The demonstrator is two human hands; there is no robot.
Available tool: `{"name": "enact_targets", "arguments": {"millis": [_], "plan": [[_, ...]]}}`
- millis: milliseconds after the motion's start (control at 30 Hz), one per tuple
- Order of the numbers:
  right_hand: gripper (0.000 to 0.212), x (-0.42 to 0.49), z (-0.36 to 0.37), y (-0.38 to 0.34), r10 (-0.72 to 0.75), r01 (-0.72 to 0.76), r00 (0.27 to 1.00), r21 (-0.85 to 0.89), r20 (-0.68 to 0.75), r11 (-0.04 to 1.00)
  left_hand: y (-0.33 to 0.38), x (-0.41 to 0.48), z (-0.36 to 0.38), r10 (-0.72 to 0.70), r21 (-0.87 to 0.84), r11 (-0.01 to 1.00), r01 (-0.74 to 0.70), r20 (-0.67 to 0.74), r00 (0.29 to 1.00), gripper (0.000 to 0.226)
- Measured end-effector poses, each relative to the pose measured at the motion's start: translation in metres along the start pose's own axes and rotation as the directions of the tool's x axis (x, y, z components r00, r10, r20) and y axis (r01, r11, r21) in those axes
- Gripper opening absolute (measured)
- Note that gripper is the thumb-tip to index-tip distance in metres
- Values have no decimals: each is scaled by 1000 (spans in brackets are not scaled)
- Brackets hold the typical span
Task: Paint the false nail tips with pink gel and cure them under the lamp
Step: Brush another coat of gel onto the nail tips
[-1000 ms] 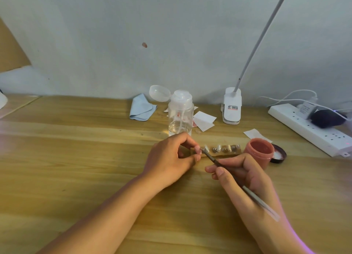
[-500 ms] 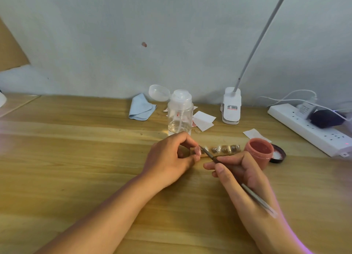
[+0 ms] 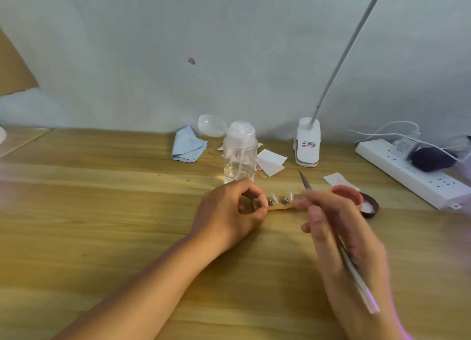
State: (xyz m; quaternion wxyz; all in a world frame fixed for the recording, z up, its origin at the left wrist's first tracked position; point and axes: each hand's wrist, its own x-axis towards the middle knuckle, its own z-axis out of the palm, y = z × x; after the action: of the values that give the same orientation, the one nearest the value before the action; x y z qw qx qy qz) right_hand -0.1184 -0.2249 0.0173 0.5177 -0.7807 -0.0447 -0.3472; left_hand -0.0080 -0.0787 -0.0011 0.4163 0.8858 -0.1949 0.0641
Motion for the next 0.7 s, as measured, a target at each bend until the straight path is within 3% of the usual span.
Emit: {"name": "enact_targets", "arguments": {"millis": [100,233,367,567,700], "plan": [[15,8,-4,0,-139,163,986,-322,95,933,3,-1,0,41,24,999,-41,-27,999,11],[34,31,-3,5,-128,280,947,-561,295,779,6,-3,-1,101,171,981,-88,-68,993,9],[25,47,10,8,-116,372,897,-587,426,719,6,-4,-2,119,177,979,-106,-69,990,14],[11,55,11,13,-160,474,853,-609,496,636,4,-1,-2,101,162,983,-89,-65,993,15],[20,60,10,14,-123,502,825,-616,552,607,4,0,0,88,178,981,-74,-72,994,15]]}}
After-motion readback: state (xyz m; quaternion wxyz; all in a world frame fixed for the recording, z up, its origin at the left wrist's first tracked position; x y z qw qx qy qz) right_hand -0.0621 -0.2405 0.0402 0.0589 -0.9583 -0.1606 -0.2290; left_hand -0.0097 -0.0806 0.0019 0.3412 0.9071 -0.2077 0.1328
